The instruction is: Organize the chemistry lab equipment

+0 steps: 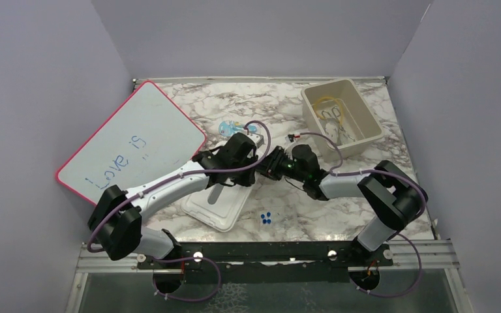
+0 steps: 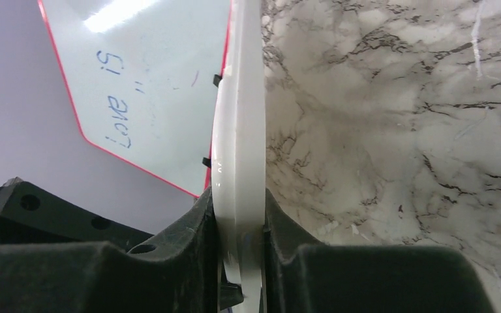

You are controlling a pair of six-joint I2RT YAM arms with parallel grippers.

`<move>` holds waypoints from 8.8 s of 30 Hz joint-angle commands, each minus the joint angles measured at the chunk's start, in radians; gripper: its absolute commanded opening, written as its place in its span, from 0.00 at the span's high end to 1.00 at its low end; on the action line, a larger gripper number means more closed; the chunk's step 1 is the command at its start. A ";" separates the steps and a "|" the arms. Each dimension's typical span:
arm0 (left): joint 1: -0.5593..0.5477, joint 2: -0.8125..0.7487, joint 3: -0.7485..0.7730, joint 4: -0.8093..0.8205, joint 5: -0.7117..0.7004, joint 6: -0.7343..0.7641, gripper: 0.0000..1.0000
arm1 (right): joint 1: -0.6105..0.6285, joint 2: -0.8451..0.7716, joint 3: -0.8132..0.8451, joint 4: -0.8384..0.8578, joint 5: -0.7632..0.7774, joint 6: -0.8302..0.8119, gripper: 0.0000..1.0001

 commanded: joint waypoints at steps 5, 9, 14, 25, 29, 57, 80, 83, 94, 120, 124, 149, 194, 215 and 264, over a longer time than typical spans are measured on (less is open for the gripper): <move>0.009 -0.122 0.022 0.063 0.010 -0.009 0.63 | 0.012 -0.177 -0.002 -0.003 0.095 -0.078 0.96; 0.029 -0.192 0.066 0.064 0.012 0.001 0.38 | 0.006 -0.270 0.046 -0.116 0.107 -0.194 0.97; 0.091 -0.245 0.154 0.062 0.053 0.049 0.17 | -0.042 -0.315 0.152 -0.246 0.056 -0.332 0.98; 0.382 -0.115 0.373 0.081 0.355 0.091 0.09 | -0.339 -0.322 0.365 -0.391 -0.339 -0.509 0.99; 0.476 -0.048 0.418 0.131 0.471 0.073 0.09 | -0.467 -0.339 0.400 -0.392 -0.501 -0.510 0.99; 0.478 -0.019 0.147 0.823 0.877 -0.295 0.08 | -0.769 -0.269 0.532 0.047 -0.977 0.037 0.99; 0.366 -0.101 0.039 0.827 0.855 -0.429 0.35 | -0.770 -0.269 0.560 0.286 -0.984 0.298 0.99; 0.362 -0.124 0.045 0.827 0.844 -0.432 0.57 | -0.770 -0.281 0.561 0.250 -0.988 0.274 0.99; 0.362 -0.229 0.025 0.829 0.785 -0.427 1.00 | -0.770 -0.409 0.494 -0.291 -0.799 -0.172 0.51; 0.286 0.173 0.322 0.931 0.340 -0.711 1.00 | -0.853 -0.114 0.743 -1.125 0.413 -1.024 0.28; 0.268 0.244 0.388 0.954 0.298 -0.740 1.00 | -0.884 -0.027 0.791 -1.119 0.371 -1.083 0.28; 0.210 0.470 0.543 0.969 0.246 -0.812 1.00 | -0.893 0.012 0.795 -1.258 -0.172 -1.018 0.61; 0.097 0.764 0.701 1.035 0.100 -0.910 0.91 | -0.893 -0.176 0.647 -1.159 0.035 -0.929 0.63; 0.120 0.614 0.649 0.805 0.001 -0.725 0.47 | -0.892 -0.106 0.655 -1.170 0.009 -0.992 0.65; 0.149 0.758 0.800 0.348 -0.058 -0.350 0.60 | -0.891 -0.011 0.720 -1.121 -0.036 -1.079 0.78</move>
